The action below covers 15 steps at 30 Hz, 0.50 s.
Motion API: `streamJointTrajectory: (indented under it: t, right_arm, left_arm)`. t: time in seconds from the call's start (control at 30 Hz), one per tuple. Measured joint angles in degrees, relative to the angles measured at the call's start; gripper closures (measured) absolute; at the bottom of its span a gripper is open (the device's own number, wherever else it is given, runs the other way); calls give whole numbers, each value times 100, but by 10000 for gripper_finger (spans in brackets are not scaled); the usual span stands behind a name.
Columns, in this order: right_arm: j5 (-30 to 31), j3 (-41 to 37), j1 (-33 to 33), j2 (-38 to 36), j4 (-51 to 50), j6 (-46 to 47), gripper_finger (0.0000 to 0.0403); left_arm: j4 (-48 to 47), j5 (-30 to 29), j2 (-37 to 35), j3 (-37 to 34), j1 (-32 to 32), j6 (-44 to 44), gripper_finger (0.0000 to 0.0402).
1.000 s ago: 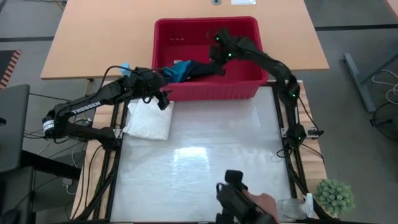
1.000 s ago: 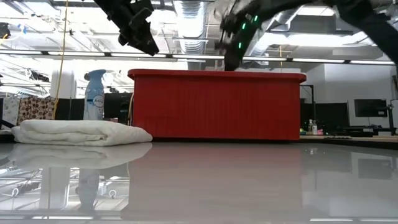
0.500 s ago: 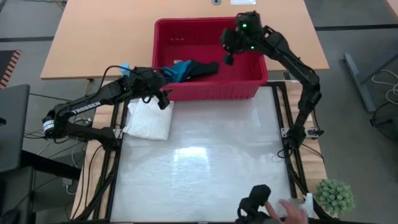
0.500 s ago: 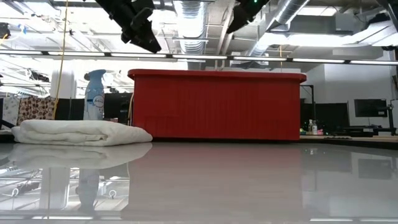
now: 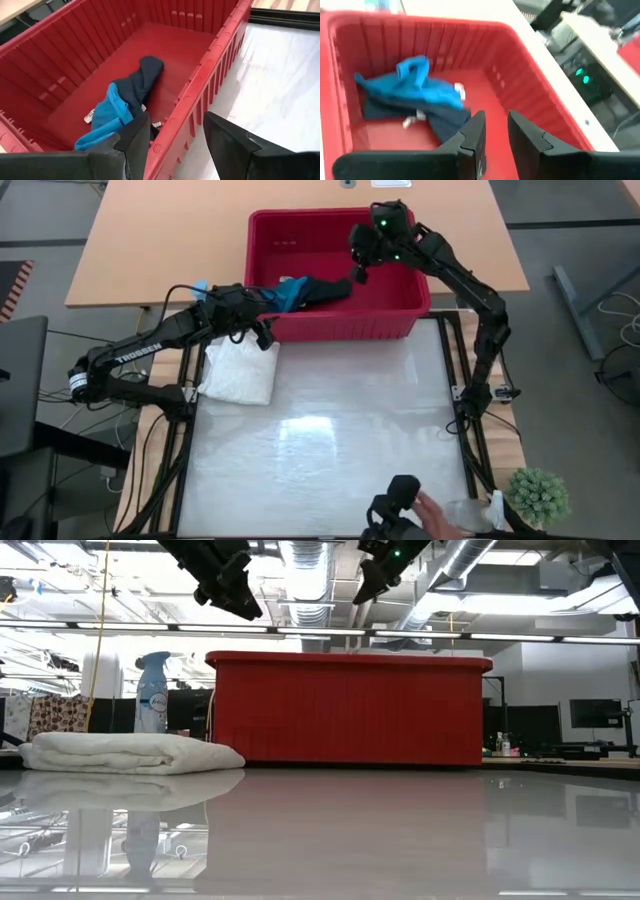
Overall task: Fold Laundry from Bin
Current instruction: Fold the black shorts
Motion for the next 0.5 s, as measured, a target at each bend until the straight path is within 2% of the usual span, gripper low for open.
streamJointTrajectory:
  t: [0.23,0.5]
  right_arm:
    - [-55,9,186,275,712,2,294]
    - [-51,9,309,841,1605,82,294]
  left_arm:
    - [314,-36,0,0,0,-325,225]
    - [1548,-206,0,0,0,-978,225]
